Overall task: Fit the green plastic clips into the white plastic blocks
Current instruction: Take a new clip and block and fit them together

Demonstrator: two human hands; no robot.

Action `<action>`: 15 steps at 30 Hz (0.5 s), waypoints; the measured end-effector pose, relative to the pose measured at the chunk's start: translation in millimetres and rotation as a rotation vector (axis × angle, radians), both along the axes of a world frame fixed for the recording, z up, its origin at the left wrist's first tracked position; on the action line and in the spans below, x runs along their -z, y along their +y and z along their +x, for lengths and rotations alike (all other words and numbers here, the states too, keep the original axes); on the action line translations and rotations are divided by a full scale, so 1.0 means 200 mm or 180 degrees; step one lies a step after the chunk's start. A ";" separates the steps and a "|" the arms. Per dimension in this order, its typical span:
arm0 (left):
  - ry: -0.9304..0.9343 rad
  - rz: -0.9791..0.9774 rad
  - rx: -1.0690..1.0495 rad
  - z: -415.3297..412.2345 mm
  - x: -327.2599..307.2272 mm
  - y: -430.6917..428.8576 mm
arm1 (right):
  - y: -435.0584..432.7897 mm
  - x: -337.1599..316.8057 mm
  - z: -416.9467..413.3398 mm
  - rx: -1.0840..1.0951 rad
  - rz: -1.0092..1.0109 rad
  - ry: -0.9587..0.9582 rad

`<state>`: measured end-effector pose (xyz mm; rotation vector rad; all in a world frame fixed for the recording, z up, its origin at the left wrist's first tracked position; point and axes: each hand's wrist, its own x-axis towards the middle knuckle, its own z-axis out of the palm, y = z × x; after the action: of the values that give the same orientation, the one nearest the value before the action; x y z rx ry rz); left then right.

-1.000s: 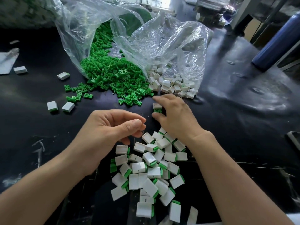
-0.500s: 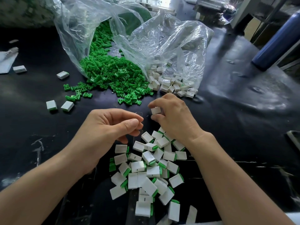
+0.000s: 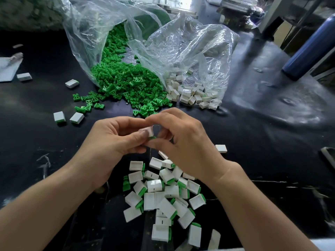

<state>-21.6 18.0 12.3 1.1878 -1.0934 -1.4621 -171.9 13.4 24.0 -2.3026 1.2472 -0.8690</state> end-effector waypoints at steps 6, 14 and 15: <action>0.0251 0.0058 0.0020 0.00 0.00 0.00 | -0.04 0.00 -0.04 0.0329 0.0280 0.0233; 0.0200 0.0069 0.0021 0.00 -0.01 0.00 | -0.05 0.01 -0.07 0.0635 0.0334 0.0084; 0.0187 0.0064 0.0021 0.00 -0.01 0.00 | -0.05 0.00 -0.07 0.0662 0.0400 -0.0087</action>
<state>-21.3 19.0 13.8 1.1489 -1.0457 -1.5070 -185.9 3.0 23.2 -2.0838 1.5047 -0.8599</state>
